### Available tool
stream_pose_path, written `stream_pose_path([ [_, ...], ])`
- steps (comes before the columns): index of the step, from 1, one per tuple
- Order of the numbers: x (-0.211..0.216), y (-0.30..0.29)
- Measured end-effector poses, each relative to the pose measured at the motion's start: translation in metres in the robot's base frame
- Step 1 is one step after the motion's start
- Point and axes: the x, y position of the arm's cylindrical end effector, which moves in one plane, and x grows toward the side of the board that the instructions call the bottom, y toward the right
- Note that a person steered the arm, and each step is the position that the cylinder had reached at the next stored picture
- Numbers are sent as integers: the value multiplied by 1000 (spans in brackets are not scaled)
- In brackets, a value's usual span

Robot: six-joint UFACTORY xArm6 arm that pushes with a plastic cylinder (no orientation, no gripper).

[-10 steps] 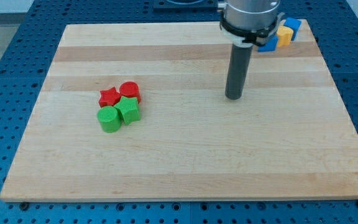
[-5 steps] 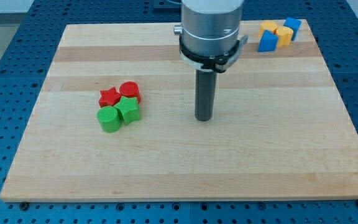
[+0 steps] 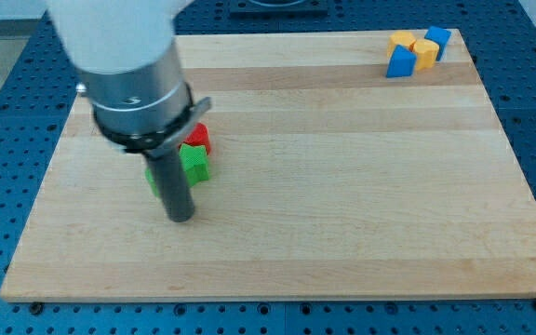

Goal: Move the green star to the left of the blue triangle

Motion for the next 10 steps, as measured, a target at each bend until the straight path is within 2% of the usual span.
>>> stream_pose_path([
  [1,-1,-32],
  [3,-32,-32],
  [8,-94,63],
  [10,-97,106],
])
